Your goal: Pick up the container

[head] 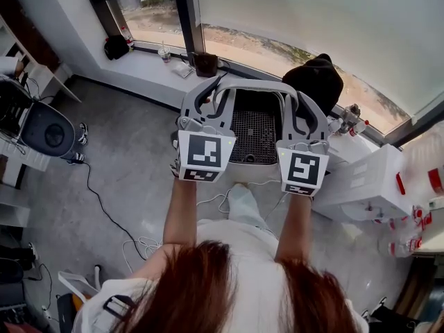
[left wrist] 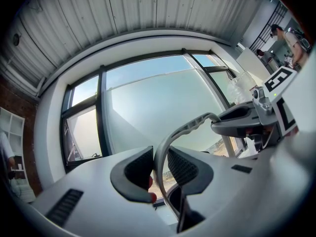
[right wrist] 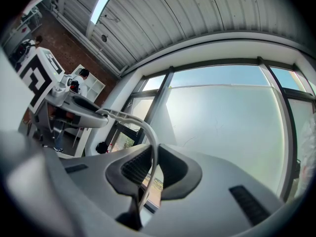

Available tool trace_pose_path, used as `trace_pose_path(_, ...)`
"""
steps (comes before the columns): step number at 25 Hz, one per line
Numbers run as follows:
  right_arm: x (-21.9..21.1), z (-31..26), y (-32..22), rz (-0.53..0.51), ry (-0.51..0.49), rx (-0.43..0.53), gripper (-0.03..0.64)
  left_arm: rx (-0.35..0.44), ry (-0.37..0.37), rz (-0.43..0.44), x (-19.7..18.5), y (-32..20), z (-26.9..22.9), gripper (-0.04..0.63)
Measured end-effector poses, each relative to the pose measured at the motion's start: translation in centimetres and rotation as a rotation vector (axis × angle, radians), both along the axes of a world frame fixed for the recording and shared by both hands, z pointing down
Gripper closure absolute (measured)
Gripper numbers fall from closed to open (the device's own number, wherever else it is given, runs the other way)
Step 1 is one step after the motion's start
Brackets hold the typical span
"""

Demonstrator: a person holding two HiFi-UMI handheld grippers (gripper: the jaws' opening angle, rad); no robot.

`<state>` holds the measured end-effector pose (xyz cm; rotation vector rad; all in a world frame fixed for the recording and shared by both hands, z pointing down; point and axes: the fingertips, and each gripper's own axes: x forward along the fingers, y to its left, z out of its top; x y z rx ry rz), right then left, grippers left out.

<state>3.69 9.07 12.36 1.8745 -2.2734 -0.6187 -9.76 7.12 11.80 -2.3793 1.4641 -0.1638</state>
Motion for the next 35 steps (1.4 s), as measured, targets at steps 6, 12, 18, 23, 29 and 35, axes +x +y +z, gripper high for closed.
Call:
trace_pose_path(6, -0.3, -0.2, 1.3, 0.001, -0.010, 0.001, 0.558, 0.007, -0.010, 0.003, -0.4, 1.3, -0.4, 0.497)
trace_pose_path(12, -1.0, -0.7, 2.3, -0.009, 0.016, 0.007, 0.558, 0.009, 0.010, -0.007, -1.0, 2.5, -0.5, 0.497)
trace_pose_path(18, -1.5, -0.8, 2.9, -0.021, 0.015, 0.010, 0.558, 0.017, 0.004, -0.019, -1.5, 3.2, -0.6, 0.497)
trace_pose_path(23, -1.6, -1.3, 3.3, -0.032, 0.020, 0.020, 0.558, 0.029, 0.013, -0.023, -1.6, 3.6, -1.0, 0.497)
trace_pose_path(29, -1.2, -1.8, 4.0, -0.032, 0.027, 0.032, 0.558, 0.035, 0.025, -0.012, -1.1, 4.2, -1.3, 0.497)
trace_pose_path(35, -0.3, -1.9, 4.7, -0.025, 0.025, 0.039, 0.558, 0.040, 0.025, -0.005, -0.3, 4.8, -1.5, 0.497)
